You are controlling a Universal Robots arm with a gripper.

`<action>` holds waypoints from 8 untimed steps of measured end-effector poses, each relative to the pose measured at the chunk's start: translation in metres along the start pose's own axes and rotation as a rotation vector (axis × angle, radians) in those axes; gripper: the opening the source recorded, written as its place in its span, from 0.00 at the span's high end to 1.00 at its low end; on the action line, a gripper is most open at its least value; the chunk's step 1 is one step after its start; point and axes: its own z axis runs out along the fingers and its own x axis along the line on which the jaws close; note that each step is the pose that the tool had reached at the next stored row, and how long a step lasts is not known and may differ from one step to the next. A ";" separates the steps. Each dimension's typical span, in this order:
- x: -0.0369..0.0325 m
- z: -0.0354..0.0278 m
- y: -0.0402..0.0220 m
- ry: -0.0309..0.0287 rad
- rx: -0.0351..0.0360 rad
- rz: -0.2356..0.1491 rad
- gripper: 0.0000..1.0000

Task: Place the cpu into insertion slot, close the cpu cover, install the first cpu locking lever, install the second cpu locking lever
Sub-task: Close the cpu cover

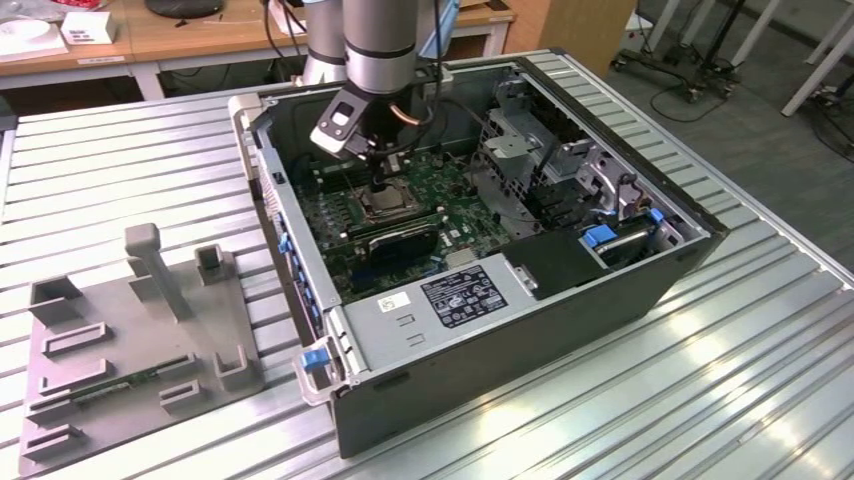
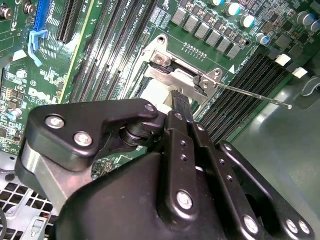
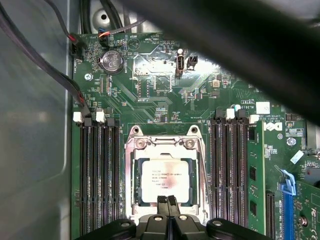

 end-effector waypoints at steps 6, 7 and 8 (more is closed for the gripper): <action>0.0000 0.0002 -0.0004 0.0000 0.0000 0.000 0.89; 0.0000 0.0003 -0.0004 -0.0001 0.0000 0.000 0.89; 0.0000 0.0003 -0.0004 0.0000 0.0000 0.000 0.89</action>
